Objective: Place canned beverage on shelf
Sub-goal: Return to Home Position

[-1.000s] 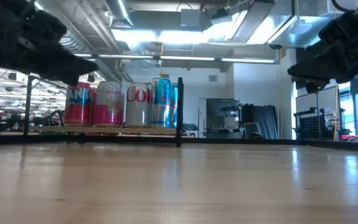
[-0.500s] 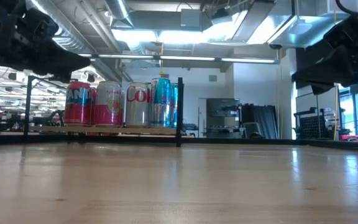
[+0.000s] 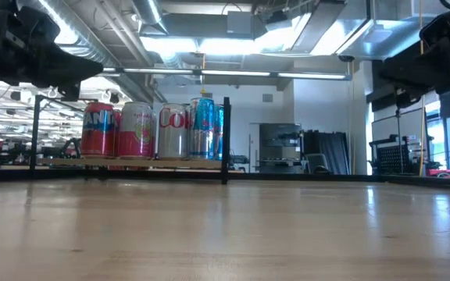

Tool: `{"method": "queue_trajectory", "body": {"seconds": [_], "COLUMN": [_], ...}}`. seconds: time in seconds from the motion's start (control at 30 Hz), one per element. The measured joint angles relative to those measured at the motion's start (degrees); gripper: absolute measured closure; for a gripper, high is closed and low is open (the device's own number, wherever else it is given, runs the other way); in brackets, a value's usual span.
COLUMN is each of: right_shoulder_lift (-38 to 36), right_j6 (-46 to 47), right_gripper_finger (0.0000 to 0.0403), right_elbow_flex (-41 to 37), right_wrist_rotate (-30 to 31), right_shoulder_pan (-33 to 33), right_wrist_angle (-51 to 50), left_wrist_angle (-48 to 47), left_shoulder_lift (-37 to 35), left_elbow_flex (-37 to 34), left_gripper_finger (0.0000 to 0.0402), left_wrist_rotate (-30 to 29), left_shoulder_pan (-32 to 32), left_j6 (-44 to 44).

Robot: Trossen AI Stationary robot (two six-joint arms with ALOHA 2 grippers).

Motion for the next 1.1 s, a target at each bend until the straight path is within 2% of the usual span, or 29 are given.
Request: {"method": "queue_trajectory", "body": {"seconds": [0.17, 0.3, 1.1], "right_shoulder_lift": [0.3, 0.2, 0.3], "right_j6": [-2.8, -2.9, -2.9], "right_gripper_finger": [0.0375, 0.0375, 0.0375], "right_elbow_flex": [-0.1, -0.1, -0.1], "right_wrist_rotate": [1.4, 1.7, 1.6], "right_shoulder_pan": [0.0, 0.0, 0.0], "right_wrist_angle": [2.4, 2.0, 0.4], "left_wrist_angle": [-0.2, -0.1, 0.0], "left_shoulder_lift": [-0.1, 0.3, 0.3], "left_elbow_flex": [0.0, 0.0, 0.0], "left_gripper_finger": [0.0401, 0.0401, 0.0401], "left_wrist_rotate": [0.9, 0.1, -0.1], "left_shoulder_pan": [0.0, 0.0, 0.0], "left_j6": [1.6, -1.3, -1.4]}}
